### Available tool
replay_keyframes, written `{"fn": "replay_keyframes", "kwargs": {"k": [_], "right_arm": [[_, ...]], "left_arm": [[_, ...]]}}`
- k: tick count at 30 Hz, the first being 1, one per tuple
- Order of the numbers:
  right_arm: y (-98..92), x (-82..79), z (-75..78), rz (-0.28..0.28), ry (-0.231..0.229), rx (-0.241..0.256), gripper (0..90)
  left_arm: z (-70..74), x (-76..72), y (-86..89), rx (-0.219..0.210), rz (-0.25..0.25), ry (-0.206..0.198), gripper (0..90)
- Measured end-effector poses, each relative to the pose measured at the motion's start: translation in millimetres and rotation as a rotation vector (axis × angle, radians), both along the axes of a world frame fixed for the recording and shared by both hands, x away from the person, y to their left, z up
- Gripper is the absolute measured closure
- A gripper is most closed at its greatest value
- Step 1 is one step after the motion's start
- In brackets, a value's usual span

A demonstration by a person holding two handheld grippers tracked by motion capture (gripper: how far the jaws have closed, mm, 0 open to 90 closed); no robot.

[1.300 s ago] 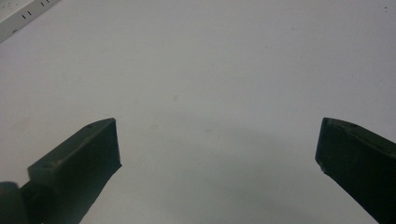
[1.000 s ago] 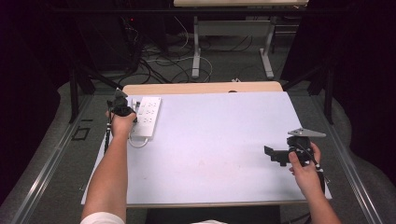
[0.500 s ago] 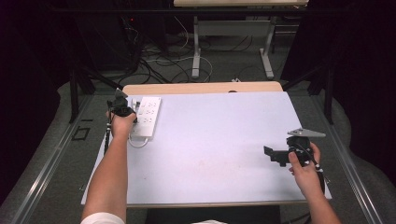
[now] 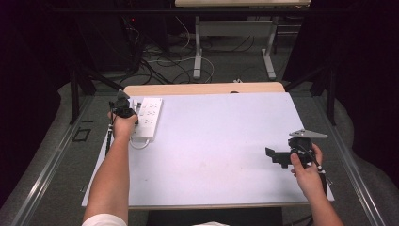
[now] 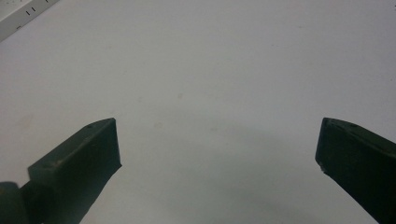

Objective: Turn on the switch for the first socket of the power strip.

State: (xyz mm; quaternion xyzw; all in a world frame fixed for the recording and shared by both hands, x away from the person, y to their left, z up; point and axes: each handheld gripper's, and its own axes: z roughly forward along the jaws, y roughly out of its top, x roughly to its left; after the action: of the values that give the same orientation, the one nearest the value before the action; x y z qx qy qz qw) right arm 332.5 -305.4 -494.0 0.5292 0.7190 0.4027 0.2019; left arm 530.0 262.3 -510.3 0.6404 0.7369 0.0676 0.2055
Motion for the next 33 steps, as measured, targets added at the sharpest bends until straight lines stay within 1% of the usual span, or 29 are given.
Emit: {"fn": "replay_keyframes", "kwargs": {"k": [2, 4, 5, 7, 10, 11, 15, 17, 18, 19, 21, 22, 24, 25, 27, 28, 33], "right_arm": [[0.1, -0.2, -0.2, -0.003, 0.004, 0.001, 0.0], [-0.1, -0.4, -0.2, -0.002, 0.005, 0.001, 0.0], [0.3, -0.4, -0.3, -0.008, -0.003, -0.002, 0.0], [0.2, -0.3, 0.4, -0.005, -0.007, -0.006, 0.0], [0.3, -0.3, 0.3, 0.004, 0.002, -0.004, 0.0], [0.2, 0.1, -0.4, 0.005, -0.003, -0.006, 0.0], [0.1, 0.1, -0.7, 0.0, 0.005, -0.002, 0.0], [0.4, 0.1, -0.8, -0.008, -0.002, -0.002, 0.0], [-0.3, -0.2, -0.2, -0.001, 0.004, 0.0, 0.0], [-0.6, -0.3, -0.2, -0.001, 0.002, -0.002, 0.0], [-0.4, -0.3, -0.2, -0.004, 0.003, 0.002, 0.0], [-0.5, -0.3, -0.3, -0.003, 0.004, 0.0, 0.0], [-0.3, -0.2, -0.6, -0.004, 0.006, 0.0, 0.0], [-0.6, 0.0, -0.6, -0.001, 0.004, -0.004, 0.0], [-0.6, 0.1, -0.7, -0.001, 0.003, -0.004, 0.0], [-0.7, 0.1, -0.7, -0.001, 0.003, -0.004, 0.0], [-0.3, -0.1, -0.6, -0.002, 0.006, -0.001, 0.0]], "left_arm": [[-0.1, 0.0, 0.4, -0.002, -0.003, -0.001, 90.0], [-0.5, -0.2, -0.2, 0.008, -0.008, -0.009, 90.0], [0.3, -0.3, -0.7, 0.007, -0.006, 0.001, 90.0], [0.2, -0.5, -1.0, 0.005, -0.003, -0.001, 90.0], [0.2, -0.6, -0.7, 0.002, 0.0, -0.002, 89.9], [-0.3, -0.5, -0.4, 0.003, 0.002, -0.01, 89.9], [-0.4, -0.4, -0.3, 0.004, 0.001, -0.013, 89.8], [-0.6, -0.4, -0.7, 0.002, 0.007, -0.018, 89.7], [-0.5, -0.6, -0.1, 0.005, -0.001, -0.016, 89.6], [-0.6, -0.5, -0.5, 0.002, 0.004, -0.019, 89.6], [-0.4, -0.9, 0.1, 0.0, -0.001, -0.018, 89.0], [-1.1, -1.3, 0.6, -0.002, 0.0, -0.027, 88.8], [-0.8, -1.8, 1.4, -0.009, 0.001, -0.026, 88.6], [-1.2, -2.0, 1.3, -0.013, 0.006, -0.032, 88.3], [-1.0, -2.2, 1.8, -0.015, 0.001, -0.032, 87.1], [-1.7, -2.7, 1.6, -0.018, -0.001, -0.043, 86.5], [-1.1, -3.5, 2.0, -0.026, -0.009, -0.047, 83.5]]}}
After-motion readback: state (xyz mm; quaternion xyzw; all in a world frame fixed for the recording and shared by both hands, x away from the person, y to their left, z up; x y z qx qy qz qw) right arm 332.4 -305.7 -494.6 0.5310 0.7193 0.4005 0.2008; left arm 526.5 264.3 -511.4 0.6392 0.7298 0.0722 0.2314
